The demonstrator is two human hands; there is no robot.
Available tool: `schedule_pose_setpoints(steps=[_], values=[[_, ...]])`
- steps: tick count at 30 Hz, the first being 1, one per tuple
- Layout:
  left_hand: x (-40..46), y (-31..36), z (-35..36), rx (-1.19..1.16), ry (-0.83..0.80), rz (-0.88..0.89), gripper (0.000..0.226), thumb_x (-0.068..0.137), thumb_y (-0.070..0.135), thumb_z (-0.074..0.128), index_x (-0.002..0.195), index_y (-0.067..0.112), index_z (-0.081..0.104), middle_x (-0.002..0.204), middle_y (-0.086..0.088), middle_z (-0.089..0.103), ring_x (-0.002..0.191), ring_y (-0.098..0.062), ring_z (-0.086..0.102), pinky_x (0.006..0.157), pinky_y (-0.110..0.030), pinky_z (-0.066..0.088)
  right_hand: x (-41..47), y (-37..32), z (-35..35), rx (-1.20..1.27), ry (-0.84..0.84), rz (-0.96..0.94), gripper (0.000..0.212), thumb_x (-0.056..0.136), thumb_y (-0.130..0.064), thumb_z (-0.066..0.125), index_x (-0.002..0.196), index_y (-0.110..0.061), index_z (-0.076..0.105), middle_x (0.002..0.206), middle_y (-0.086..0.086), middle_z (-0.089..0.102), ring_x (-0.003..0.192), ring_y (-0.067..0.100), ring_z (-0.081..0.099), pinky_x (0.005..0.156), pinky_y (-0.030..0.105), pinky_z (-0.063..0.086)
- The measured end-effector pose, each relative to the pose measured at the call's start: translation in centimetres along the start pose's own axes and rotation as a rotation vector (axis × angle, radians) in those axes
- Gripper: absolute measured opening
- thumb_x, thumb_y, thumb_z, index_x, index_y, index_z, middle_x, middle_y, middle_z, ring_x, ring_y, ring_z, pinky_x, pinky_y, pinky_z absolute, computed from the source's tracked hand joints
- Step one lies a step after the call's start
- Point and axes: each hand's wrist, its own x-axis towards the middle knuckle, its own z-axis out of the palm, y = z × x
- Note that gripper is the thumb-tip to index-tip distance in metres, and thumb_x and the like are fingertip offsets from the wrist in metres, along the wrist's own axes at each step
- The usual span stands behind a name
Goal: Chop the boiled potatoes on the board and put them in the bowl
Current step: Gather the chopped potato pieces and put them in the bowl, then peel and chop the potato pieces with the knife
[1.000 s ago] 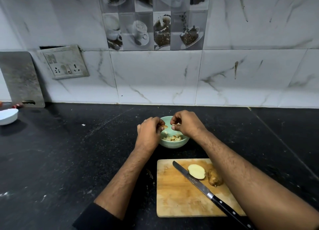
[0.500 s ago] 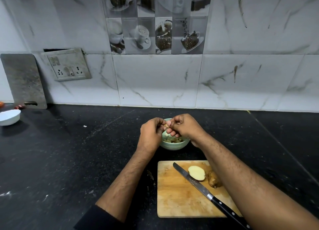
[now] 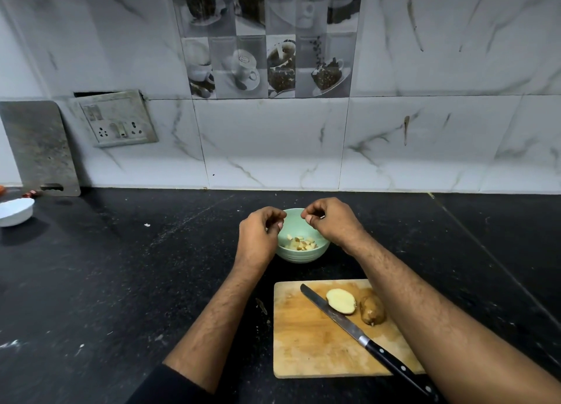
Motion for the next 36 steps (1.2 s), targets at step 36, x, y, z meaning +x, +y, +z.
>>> schedule_pose_setpoints(steps=[36], values=[[-12.7,0.0,-0.6,-0.02,-0.059,0.003,0.018,0.089,0.019,0.074,0.106,0.023,0.075,0.093,0.017,0.072,0.086,0.008,0.063,0.077,-0.011,0.05,-13.4,1.1,-1.2,-0.483,-0.141,-0.015,0.033,0.098,-0.015,0.05,0.127,-0.029,0.061,0.12,-0.001,0.066,0.103,0.02,0.062,0.09,0.042,0.053]])
